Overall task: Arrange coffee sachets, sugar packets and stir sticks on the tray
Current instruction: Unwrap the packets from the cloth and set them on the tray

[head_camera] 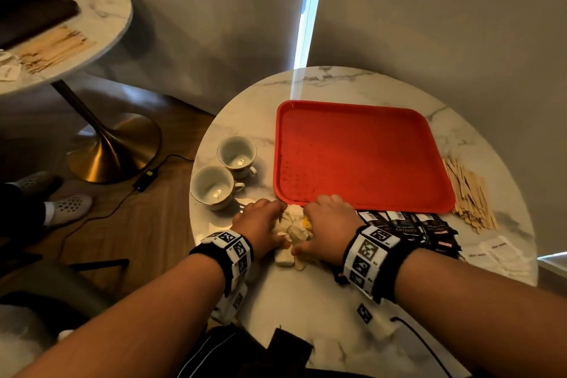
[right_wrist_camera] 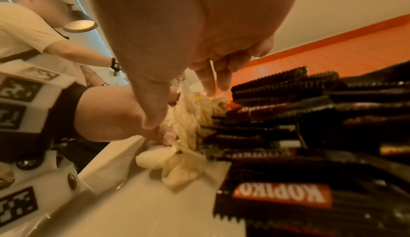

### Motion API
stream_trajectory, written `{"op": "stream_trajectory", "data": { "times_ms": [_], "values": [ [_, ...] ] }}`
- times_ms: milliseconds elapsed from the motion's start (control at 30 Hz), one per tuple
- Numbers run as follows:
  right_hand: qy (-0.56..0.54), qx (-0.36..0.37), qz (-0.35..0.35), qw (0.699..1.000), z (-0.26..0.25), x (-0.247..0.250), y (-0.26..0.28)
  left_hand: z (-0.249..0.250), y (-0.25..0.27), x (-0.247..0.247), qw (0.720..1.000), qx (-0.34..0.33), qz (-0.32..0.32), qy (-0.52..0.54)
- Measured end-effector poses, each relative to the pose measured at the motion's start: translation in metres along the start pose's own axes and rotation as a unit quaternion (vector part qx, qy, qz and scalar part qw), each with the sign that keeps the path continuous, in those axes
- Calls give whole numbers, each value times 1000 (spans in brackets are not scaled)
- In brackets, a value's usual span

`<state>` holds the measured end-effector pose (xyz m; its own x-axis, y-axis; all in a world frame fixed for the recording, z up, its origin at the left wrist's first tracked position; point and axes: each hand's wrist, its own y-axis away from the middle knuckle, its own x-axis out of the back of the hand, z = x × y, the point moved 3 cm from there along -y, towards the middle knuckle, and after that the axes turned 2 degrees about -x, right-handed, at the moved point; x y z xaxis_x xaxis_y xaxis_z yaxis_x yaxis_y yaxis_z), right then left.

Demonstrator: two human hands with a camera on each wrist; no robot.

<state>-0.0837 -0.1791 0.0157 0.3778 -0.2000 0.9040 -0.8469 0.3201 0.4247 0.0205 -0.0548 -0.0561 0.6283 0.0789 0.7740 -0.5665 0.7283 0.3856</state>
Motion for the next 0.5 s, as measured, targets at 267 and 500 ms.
{"op": "stream_trajectory", "data": {
  "times_ms": [267,500],
  "values": [
    [22,-31,1,999,-1,-8,-11,-7,2,5,999,22,-6,28],
    [28,-30,-32,999,-3,-9,-17,-7,4,10,998,39,0,45]
  ]
}}
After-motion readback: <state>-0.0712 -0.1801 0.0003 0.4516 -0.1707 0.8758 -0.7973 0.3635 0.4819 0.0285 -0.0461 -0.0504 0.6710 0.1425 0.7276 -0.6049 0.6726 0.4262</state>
